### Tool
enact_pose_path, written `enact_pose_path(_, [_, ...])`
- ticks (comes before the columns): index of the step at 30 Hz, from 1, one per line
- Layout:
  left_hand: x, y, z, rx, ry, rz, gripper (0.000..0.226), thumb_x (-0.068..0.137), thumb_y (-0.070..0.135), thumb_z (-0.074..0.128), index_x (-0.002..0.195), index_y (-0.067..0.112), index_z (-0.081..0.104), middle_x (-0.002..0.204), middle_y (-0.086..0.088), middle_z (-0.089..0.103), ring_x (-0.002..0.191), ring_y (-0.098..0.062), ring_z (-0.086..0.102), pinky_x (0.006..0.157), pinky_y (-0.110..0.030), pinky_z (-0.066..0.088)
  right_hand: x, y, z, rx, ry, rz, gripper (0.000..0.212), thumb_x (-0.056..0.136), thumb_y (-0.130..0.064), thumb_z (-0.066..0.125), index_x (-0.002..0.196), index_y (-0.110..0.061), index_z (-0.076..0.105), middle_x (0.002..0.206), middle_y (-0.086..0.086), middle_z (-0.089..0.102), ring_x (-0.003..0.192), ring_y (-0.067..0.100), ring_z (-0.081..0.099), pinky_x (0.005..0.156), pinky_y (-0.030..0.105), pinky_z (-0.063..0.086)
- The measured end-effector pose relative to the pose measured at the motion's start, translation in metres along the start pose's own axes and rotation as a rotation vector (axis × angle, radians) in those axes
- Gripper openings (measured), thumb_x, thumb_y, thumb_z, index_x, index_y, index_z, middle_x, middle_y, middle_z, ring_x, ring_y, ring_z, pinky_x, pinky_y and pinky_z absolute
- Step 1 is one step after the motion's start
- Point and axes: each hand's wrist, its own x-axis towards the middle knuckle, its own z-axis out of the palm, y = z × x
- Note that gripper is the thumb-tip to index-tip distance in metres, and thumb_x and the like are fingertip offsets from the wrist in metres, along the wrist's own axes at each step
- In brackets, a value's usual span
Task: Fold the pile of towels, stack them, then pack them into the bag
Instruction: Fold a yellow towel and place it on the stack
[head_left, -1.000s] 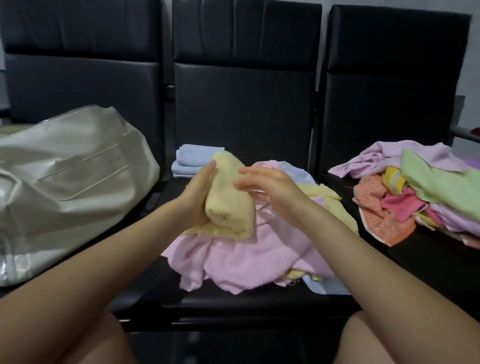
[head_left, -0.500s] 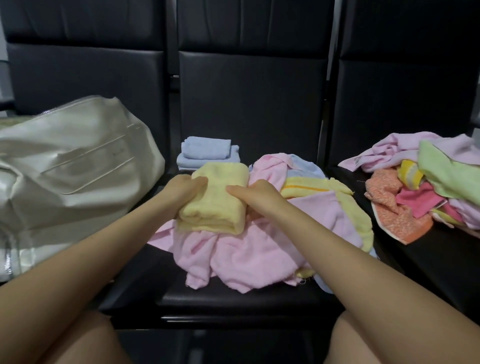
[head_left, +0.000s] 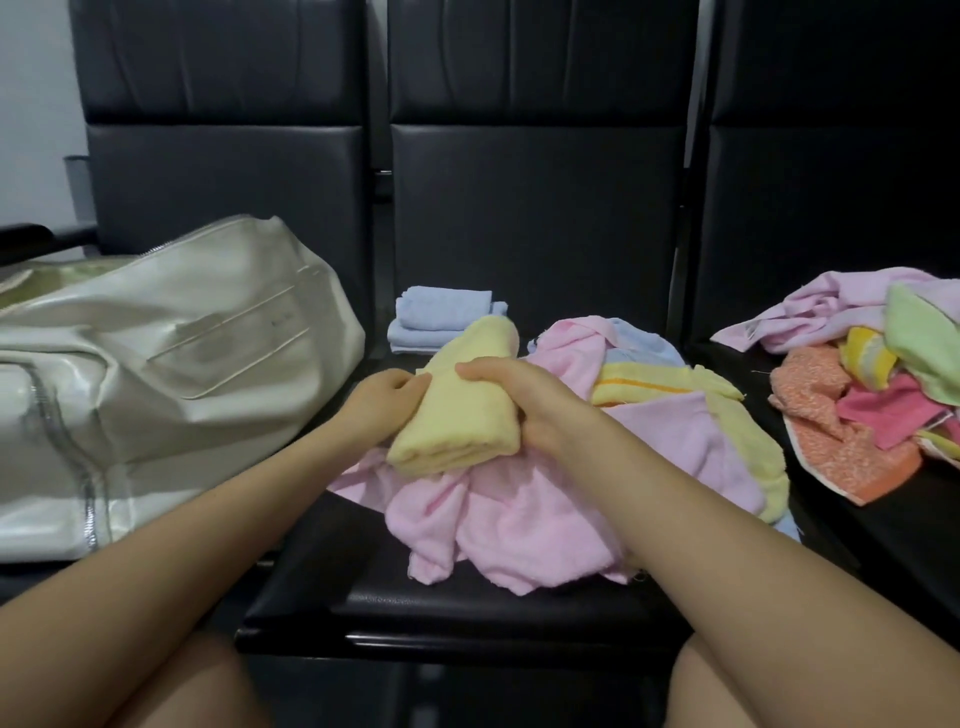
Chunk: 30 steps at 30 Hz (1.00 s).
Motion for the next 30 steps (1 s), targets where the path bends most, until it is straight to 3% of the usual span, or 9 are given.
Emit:
enact_pose_path(4, [-0.006, 0.021, -0.001, -0.205, -0.038, -0.047, 0.061, 0.082, 0.072, 0.05, 0.092, 0.014, 0.065, 0.103, -0.003, 0.068, 0.084, -0.016, 0.058, 0.077, -0.03, 0.047, -0.024, -0.022, -0.01, 0.168, -0.036, -0.083, 0.031, 0.081, -0.015, 0.071, 0.107, -0.003, 0.061, 0.097, 0.015, 0.071, 0.094, 0.029, 0.069, 0.093, 0.045, 0.053])
enact_pose_path(7, [-0.012, 0.033, 0.0, -0.731, -0.319, -0.133, 0.061, 0.076, 0.078, 0.052, 0.107, 0.026, 0.06, 0.13, -0.001, 0.06, 0.109, -0.01, 0.063, 0.091, -0.035, 0.053, -0.045, -0.035, -0.024, 0.224, -0.059, -0.149, 0.009, 0.087, -0.01, 0.062, 0.093, -0.003, 0.061, 0.072, 0.012, 0.071, 0.067, 0.024, 0.07, 0.067, 0.035, 0.059])
enact_pose_path(9, [-0.017, 0.042, -0.004, -1.124, -0.541, -0.25, 0.055, 0.091, 0.064, 0.045, 0.127, 0.023, 0.053, 0.133, 0.005, 0.055, 0.116, -0.007, 0.057, 0.088, -0.033, 0.049, -0.056, -0.039, -0.03, 0.241, -0.093, -0.138, 0.013, 0.09, -0.013, 0.057, 0.086, -0.002, 0.063, 0.065, 0.011, 0.069, 0.057, 0.022, 0.068, 0.055, 0.029, 0.057])
enact_pose_path(11, [-0.025, 0.046, -0.007, -1.124, -0.619, -0.169, 0.058, 0.096, 0.058, 0.041, 0.132, 0.015, 0.053, 0.142, -0.008, 0.052, 0.121, -0.021, 0.056, 0.095, -0.038, 0.044, -0.061, -0.038, -0.033, 0.227, -0.122, -0.116, 0.031, 0.094, -0.014, 0.053, 0.069, -0.003, 0.069, 0.058, 0.012, 0.066, 0.052, 0.021, 0.066, 0.053, 0.029, 0.056])
enact_pose_path(13, [-0.031, 0.051, -0.007, -1.077, -0.541, -0.109, 0.054, 0.099, 0.049, 0.04, 0.131, 0.009, 0.056, 0.131, -0.018, 0.06, 0.116, -0.029, 0.062, 0.092, -0.04, 0.05, -0.064, -0.035, -0.032, 0.233, -0.118, -0.099, 0.04, 0.096, -0.016, 0.052, 0.062, -0.005, 0.07, 0.058, 0.013, 0.066, 0.053, 0.023, 0.067, 0.062, 0.035, 0.056])
enact_pose_path(16, [-0.033, 0.063, -0.005, -1.105, -0.309, -0.068, 0.044, 0.101, 0.039, 0.042, 0.13, 0.008, 0.054, 0.125, -0.014, 0.065, 0.109, -0.027, 0.065, 0.087, -0.036, 0.055, -0.056, -0.027, -0.026, 0.383, -0.075, 0.021, 0.022, 0.094, -0.026, 0.056, 0.096, -0.007, 0.067, 0.082, 0.013, 0.072, 0.074, 0.027, 0.069, 0.085, 0.041, 0.051])
enact_pose_path(21, [-0.029, 0.066, 0.007, -1.228, -0.246, 0.017, 0.036, 0.105, 0.032, 0.034, 0.118, 0.007, 0.056, 0.111, -0.004, 0.071, 0.097, -0.013, 0.069, 0.074, -0.028, 0.057, -0.029, -0.007, -0.025, 0.543, -0.006, 0.08, 0.036, 0.089, -0.035, 0.064, 0.117, -0.012, 0.063, 0.11, 0.01, 0.069, 0.104, 0.028, 0.065, 0.092, 0.041, 0.052])
enact_pose_path(26, [-0.009, 0.057, 0.024, -1.206, -0.252, 0.0, 0.036, 0.099, 0.032, 0.05, 0.122, 0.005, 0.054, 0.117, -0.013, 0.066, 0.108, -0.021, 0.066, 0.093, -0.036, 0.051, -0.007, -0.005, -0.026, 0.533, 0.015, 0.09, 0.038, 0.092, -0.033, 0.063, 0.124, -0.012, 0.063, 0.092, 0.011, 0.073, 0.074, 0.023, 0.07, 0.059, 0.03, 0.057])
enact_pose_path(30, [0.025, 0.051, 0.018, -1.091, -0.02, -0.099, 0.034, 0.091, 0.022, 0.063, 0.12, 0.006, 0.053, 0.112, -0.012, 0.066, 0.1, -0.023, 0.066, 0.084, -0.034, 0.055, 0.021, -0.016, -0.034, 0.436, 0.116, -0.011, 0.028, 0.093, -0.021, 0.063, 0.118, -0.008, 0.061, 0.094, 0.012, 0.069, 0.079, 0.023, 0.067, 0.064, 0.032, 0.058])
